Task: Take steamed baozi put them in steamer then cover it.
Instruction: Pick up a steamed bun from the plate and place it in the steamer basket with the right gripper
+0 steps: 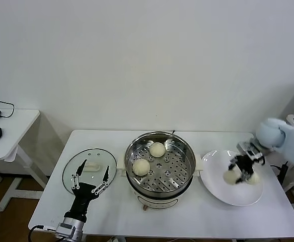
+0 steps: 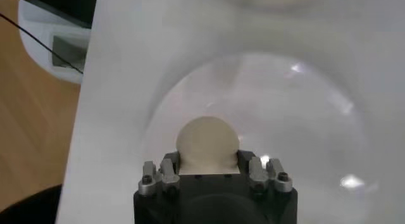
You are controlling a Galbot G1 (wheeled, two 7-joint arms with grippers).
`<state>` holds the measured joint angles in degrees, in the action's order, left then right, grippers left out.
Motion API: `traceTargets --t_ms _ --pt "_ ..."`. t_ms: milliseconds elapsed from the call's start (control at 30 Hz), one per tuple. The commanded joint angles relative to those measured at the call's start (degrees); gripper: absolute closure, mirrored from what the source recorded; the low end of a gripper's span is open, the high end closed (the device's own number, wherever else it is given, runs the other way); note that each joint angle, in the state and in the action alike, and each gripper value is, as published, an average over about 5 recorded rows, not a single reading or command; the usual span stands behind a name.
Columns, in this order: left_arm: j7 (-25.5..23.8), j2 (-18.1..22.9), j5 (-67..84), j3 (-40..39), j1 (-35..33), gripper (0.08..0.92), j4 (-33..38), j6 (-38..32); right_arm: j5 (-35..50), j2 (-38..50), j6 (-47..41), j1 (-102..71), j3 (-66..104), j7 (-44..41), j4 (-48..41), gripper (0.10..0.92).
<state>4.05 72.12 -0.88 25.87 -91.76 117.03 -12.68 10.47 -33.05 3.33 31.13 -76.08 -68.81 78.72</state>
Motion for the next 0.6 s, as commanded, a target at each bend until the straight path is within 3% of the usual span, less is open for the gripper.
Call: traceTargets --t_ms 33,300,600 --pt "0.0 -0.1 0.0 0.0 -0.3 0.177 0.5 -0.1 1.7 -10.7 14.2 23.6 -7.9 -0.7 8.8 0.406" --pt "0.0 -0.1 0.1 0.1 -0.6 0.177 1.0 -0.3 -3.3 -20.3 20.6 21.7 -6.8 2.3 16.0 0.406" --pt "0.2 -0.1 0.5 0.5 -0.7 0.177 0.9 -0.6 -11.5 -27.3 26.2 13.3 -5.4 4.5 18.1 0.406"
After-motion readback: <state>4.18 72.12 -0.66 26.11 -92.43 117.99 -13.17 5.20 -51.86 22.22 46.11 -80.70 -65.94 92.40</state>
